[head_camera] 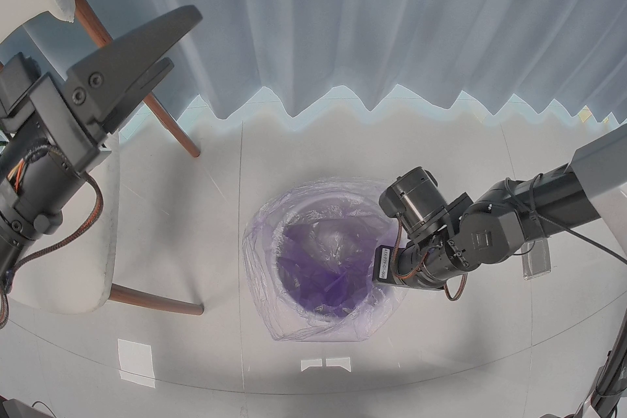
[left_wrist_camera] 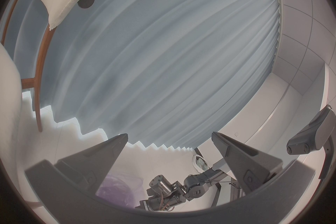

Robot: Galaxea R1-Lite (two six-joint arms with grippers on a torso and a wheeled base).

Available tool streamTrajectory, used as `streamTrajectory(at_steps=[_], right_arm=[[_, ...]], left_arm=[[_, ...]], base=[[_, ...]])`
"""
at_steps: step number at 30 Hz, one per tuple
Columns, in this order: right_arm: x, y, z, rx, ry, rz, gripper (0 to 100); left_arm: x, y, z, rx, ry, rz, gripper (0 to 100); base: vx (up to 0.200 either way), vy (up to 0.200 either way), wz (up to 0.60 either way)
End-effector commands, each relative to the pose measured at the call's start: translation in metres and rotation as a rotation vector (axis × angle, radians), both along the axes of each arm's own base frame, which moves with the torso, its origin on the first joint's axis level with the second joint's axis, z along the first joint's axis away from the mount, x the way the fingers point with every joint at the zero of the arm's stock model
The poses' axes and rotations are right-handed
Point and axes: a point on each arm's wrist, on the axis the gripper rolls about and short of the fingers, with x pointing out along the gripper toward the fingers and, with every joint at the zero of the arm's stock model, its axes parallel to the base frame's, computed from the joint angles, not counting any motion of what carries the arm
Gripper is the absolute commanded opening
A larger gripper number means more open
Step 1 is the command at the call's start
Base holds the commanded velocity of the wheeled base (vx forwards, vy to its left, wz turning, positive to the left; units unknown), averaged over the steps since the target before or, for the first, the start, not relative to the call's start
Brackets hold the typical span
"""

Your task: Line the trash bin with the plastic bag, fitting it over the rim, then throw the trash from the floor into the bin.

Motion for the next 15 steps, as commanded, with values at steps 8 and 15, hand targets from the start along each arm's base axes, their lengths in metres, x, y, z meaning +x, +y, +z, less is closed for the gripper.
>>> streamTrajectory(at_steps=[8,15], right_arm=[[-0.029,-0.029,0.021,0.003,-0.015,-0.014,100],[-0.040,-0.045,0.018,-0.014,-0.014,-0.049,100]], left_arm=[[-0.001,0.000,0.000,-0.001,-0.003,0.000,100],[-0.002,-0.001,0.000,-0.001,-0.003,-0.009,100]], base=[[0.000,0.000,0.00],[0.000,0.000,0.00]])
